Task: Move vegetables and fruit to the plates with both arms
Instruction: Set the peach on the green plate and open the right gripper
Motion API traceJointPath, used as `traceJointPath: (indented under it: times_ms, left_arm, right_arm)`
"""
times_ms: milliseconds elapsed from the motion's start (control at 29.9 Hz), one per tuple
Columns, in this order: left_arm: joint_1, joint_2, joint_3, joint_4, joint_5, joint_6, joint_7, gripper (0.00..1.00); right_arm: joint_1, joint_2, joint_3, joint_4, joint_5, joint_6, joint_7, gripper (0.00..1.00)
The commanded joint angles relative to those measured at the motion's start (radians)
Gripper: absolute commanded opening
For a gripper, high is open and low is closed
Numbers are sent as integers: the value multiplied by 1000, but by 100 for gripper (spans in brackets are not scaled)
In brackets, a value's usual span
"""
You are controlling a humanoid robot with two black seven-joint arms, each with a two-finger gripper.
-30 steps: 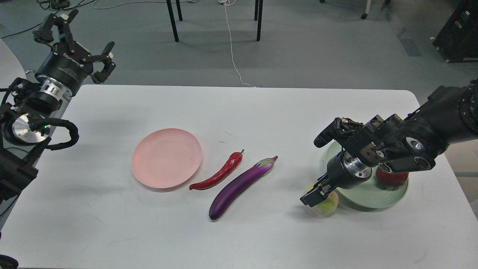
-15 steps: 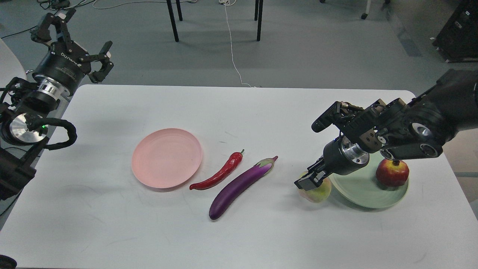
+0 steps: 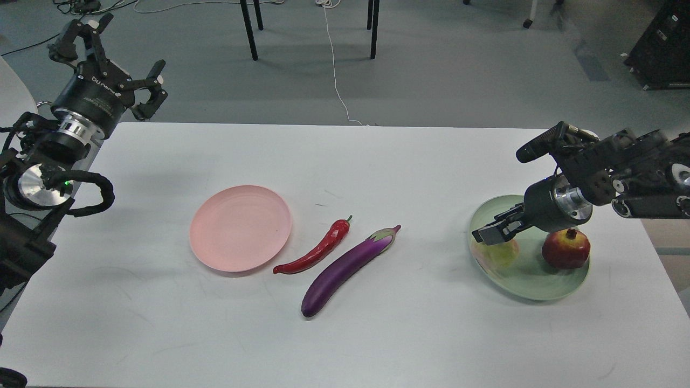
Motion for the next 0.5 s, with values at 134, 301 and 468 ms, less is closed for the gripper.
traceJointPath:
  times_ms: [134, 301, 468]
  left_arm:
    - [0, 11, 0, -19, 0, 2, 0, 98]
    - [-2, 11, 0, -19, 0, 0, 0, 98]
    - [-3, 9, 0, -22, 0, 3, 2, 98]
  right_arm:
    - [-92, -7, -2, -78, -5, -5, -5, 68]
    - [-95, -15, 12, -92, 8, -8, -4, 78]
    - [-83, -85, 128, -115, 12, -4, -9, 93]
